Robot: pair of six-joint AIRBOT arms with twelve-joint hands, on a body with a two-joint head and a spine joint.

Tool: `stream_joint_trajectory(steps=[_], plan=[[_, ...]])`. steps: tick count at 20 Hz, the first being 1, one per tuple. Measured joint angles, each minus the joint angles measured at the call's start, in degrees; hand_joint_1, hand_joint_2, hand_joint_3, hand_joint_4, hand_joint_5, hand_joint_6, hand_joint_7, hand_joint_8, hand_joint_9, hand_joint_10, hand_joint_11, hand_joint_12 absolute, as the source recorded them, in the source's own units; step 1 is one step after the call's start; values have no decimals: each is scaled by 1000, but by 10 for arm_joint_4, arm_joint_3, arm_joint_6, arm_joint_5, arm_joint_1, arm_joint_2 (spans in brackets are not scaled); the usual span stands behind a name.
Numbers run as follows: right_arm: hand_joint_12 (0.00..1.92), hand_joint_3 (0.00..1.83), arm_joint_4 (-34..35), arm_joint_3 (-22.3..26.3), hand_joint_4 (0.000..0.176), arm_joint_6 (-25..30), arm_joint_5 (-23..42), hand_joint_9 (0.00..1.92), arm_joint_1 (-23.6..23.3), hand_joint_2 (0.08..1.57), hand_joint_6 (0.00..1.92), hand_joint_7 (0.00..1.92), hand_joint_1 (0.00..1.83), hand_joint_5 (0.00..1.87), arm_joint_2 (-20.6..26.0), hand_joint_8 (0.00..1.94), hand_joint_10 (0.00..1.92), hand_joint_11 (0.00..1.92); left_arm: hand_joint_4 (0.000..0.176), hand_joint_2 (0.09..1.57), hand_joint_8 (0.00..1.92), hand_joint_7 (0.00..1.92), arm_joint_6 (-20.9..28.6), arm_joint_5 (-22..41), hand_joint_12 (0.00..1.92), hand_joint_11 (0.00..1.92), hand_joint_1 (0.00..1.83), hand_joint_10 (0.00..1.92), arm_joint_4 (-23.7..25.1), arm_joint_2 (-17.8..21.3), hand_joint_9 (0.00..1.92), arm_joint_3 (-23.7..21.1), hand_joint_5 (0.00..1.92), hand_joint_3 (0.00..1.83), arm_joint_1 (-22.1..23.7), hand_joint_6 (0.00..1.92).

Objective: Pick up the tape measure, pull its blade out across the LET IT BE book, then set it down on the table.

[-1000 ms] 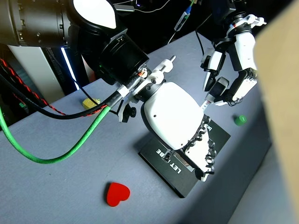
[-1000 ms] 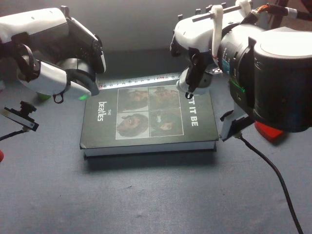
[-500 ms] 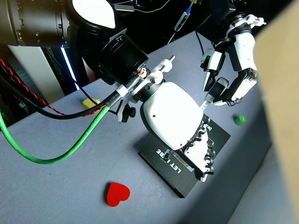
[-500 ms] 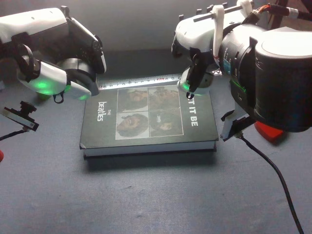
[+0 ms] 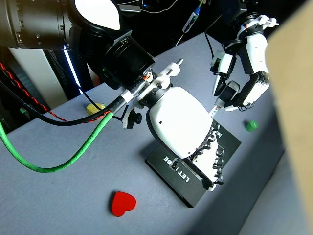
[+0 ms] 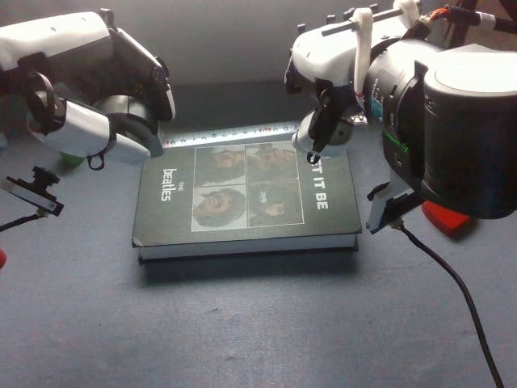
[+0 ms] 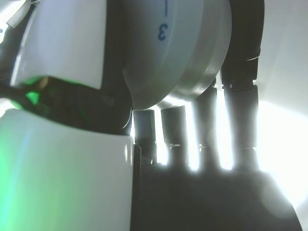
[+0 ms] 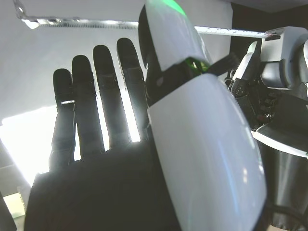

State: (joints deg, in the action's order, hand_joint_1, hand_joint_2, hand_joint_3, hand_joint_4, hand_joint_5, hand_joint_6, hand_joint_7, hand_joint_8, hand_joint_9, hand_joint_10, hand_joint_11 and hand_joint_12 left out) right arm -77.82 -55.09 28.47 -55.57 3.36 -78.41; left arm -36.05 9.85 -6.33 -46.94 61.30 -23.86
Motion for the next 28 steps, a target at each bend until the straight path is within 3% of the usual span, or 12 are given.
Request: stream_joint_trajectory(steps=[13, 15, 16, 17, 24, 25, 26, 27, 28], plan=[[867, 0, 0, 0, 0, 0, 0, 395, 0, 1154, 6, 482, 950, 516, 1, 2, 4, 3, 0, 1068, 688, 1153, 0, 0, 873, 1124, 1392, 1066, 0, 0, 1061, 1, 930, 0, 0, 822], [906, 1, 0, 0, 0, 0, 0, 459, 0, 1159, 6, 553, 956, 542, 1, 7, 12, 54, 0, 1073, 709, 1142, 0, 0, 880, 1130, 1391, 1080, 0, 0, 1052, 1, 911, 0, 0, 841], [1328, 0, -1, 0, 0, 0, 0, 1010, 0, 1102, 877, 1070, 1221, 954, 1, 882, 493, 650, 0, 1075, 716, 1141, 1, 0, 879, 1125, 1390, 1076, 0, 0, 1049, 1, 905, 0, 0, 850], [1411, 2, -4, 0, 0, 0, 0, 951, 0, 1100, 880, 1081, 1246, 955, 1, 997, 819, 684, 0, 1074, 723, 1138, 1, 0, 880, 1129, 1390, 1064, 0, 0, 1054, 1, 904, 0, 0, 853], [1447, 1, -2, 0, 0, -1, 0, 845, 0, 1140, 996, 1005, 1231, 871, 2, 1125, 928, 620, 0, 1071, 715, 1138, 1, 0, 861, 1123, 1391, 1080, 1, 0, 1050, 1, 928, 0, 0, 819], [1458, 0, -2, 0, 0, -1, 0, 812, 0, 1152, 1006, 962, 1335, 842, 2, 1092, 1310, 618, 0, 1075, 741, 1123, 1, 0, 867, 1113, 1390, 1089, 1, 0, 1046, 1, 920, 0, 0, 828], [1455, 1, -2, 0, 0, -1, 0, 804, 0, 1157, 1015, 946, 1355, 828, 2, 1098, 1396, 624, 0, 1075, 748, 1115, 1, 0, 870, 1111, 1390, 1087, 1, 0, 1050, 1, 921, 0, 0, 833], [1458, 0, -2, 0, 0, -1, 0, 803, 0, 1158, 1017, 945, 1359, 826, 2, 1094, 1414, 631, 0, 1075, 753, 1115, 1, 0, 874, 1116, 1390, 1079, 1, 0, 1051, 1, 921, 0, 0, 836], [1456, 0, -2, 0, 0, -1, 1, 811, 0, 1143, 1007, 989, 1253, 866, 3, 1115, 1134, 632, 0, 1075, 756, 1115, 1, 1, 879, 1123, 1390, 1075, 1, 0, 1051, 1, 921, 0, 0, 838]])
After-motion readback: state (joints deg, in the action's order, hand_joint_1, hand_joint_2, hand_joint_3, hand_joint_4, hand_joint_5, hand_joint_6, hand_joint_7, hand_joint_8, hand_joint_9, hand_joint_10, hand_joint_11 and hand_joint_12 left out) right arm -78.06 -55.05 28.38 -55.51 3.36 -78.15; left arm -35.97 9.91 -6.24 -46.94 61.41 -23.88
